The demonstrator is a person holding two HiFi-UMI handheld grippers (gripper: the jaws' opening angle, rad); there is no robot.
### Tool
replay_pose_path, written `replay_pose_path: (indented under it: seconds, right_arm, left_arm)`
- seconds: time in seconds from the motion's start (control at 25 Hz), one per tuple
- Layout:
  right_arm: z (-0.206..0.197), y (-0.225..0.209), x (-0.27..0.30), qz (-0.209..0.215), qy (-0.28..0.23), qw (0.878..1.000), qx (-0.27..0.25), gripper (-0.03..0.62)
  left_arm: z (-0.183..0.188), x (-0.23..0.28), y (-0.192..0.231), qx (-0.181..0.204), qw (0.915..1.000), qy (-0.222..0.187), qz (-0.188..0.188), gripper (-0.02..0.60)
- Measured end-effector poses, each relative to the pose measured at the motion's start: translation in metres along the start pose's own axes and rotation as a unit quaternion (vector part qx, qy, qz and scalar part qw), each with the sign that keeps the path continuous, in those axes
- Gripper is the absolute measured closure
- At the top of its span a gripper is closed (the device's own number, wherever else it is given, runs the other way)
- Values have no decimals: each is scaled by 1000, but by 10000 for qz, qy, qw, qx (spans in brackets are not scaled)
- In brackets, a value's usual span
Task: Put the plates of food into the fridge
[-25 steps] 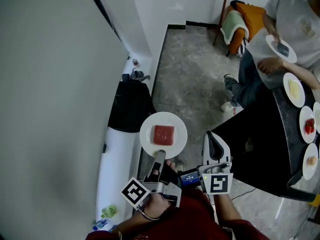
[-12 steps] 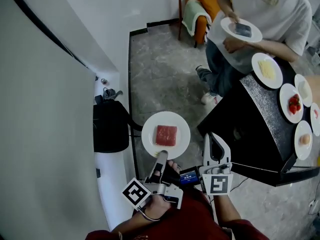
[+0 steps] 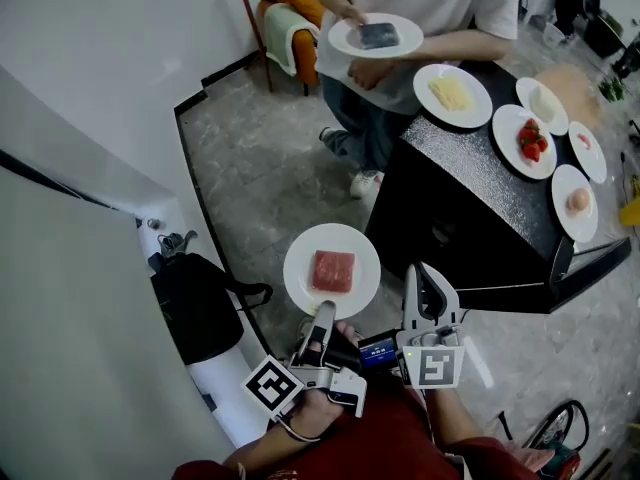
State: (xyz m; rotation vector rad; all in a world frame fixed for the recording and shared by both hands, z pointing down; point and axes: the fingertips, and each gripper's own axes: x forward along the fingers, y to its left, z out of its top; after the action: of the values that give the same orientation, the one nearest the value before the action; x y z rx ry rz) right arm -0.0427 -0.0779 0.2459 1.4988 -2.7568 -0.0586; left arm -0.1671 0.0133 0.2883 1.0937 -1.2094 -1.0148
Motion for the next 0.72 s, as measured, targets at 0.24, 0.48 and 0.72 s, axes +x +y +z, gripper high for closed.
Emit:
replay_pose_path:
  seconds: [0.24,0.48,0.72]
  right_arm:
    - [-7,-6,-15,-787,309,9964,-72,583]
    - [-3,-5,-25,-1396,338,9896,-119,583]
    - [-6,-8,-47,-2116,516,9759,-149,583]
  left_arm:
    - [-4,13,2,139,9963,845,110,565]
    - [-1,20,1,305,9887,1463,124,565]
    - [-5,23,9,457,9747,2173,255,565]
